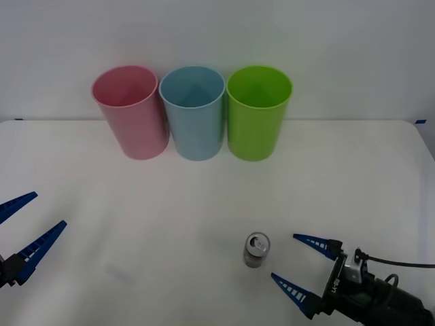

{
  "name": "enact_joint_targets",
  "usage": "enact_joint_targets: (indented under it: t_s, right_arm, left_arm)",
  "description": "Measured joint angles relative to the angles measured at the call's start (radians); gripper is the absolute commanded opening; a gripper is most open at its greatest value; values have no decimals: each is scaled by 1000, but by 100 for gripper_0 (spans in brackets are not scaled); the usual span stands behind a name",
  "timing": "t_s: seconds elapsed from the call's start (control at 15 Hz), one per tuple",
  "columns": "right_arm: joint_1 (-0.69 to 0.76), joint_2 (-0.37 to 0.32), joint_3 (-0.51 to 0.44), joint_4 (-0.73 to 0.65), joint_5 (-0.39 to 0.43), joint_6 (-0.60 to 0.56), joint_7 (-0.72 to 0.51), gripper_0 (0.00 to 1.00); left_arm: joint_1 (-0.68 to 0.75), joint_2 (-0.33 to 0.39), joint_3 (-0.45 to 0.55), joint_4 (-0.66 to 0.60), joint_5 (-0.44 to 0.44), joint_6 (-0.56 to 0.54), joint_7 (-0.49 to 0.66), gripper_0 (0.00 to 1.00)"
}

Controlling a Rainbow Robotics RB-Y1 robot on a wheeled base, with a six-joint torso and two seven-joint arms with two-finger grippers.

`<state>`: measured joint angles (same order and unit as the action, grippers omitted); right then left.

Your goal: Grasp the object on the table and drop it into the matching bin: aluminum can to the light blue bin, PET bottle to the pink bin.

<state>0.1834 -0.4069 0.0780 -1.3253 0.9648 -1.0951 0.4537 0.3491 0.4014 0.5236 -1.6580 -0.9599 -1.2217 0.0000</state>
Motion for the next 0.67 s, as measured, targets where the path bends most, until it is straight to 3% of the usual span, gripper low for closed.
enact_joint_targets:
  t_s: [0.67]
  right_arm:
    - [-64, 30, 136, 0, 0, 139, 39, 100]
  left_arm:
    - [0, 0, 0, 0, 0, 0, 0, 100]
